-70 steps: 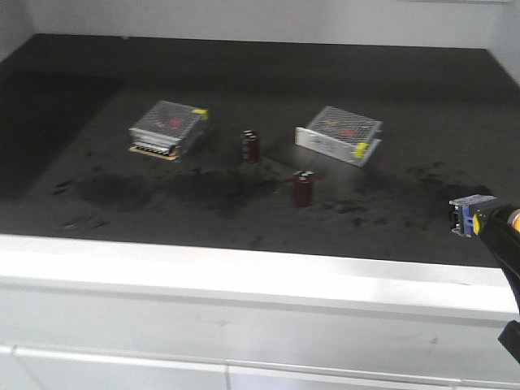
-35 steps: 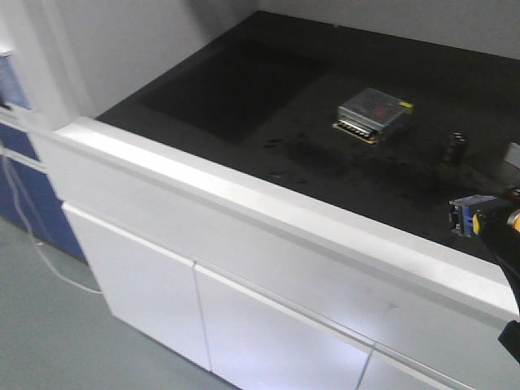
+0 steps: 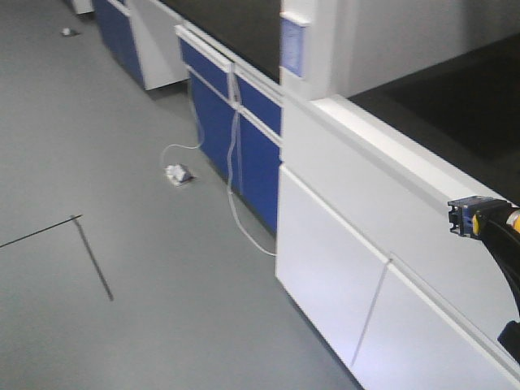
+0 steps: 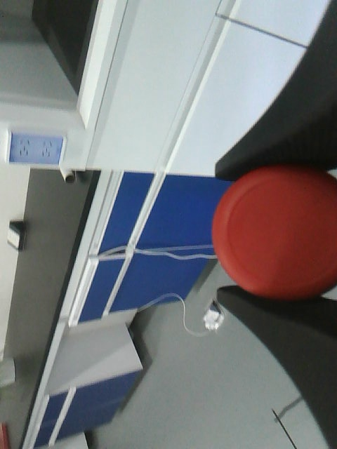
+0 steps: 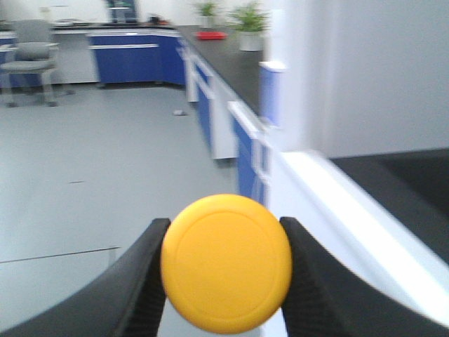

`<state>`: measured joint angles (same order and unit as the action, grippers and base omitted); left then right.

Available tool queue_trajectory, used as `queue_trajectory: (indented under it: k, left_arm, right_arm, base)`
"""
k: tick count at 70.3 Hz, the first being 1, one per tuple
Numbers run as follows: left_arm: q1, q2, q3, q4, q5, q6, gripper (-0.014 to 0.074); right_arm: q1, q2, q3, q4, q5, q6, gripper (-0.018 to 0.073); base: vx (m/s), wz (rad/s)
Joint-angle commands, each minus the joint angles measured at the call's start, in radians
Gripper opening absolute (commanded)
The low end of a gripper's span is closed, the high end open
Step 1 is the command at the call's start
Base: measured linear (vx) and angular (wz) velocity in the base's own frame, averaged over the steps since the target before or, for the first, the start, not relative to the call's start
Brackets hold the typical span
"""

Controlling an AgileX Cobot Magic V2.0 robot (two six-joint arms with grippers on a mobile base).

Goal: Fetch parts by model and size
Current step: 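Drive the base to the bench with the red tray, holding both switches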

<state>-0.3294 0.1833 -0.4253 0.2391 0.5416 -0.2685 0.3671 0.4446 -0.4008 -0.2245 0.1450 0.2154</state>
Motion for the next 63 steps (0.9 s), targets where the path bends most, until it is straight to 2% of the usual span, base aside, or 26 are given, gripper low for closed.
queue_trajectory:
  k: [1,33,63]
  left_arm:
    - [-0.008,0.011,-0.023,0.01,-0.076,-0.001,-0.0007]
    - [-0.008,0.011,-0.023,0.01,-0.076,-0.001,-0.0007]
    - [-0.008,0.011,-0.023,0.01,-0.076,-0.001,-0.0007]
  right_arm:
    - [-0.004,0.003,-0.029,-0.011,-0.081,-0.007,-0.001]
    - [-0.004,0.003,-0.029,-0.011,-0.081,-0.007,-0.001]
    - [-0.001,0.003,-0.029,-0.011,-0.081,-0.007,-0.001]
  base:
    - [-0.07,0.96]
    - [-0.06,0.88]
    - [0.06,0.15]
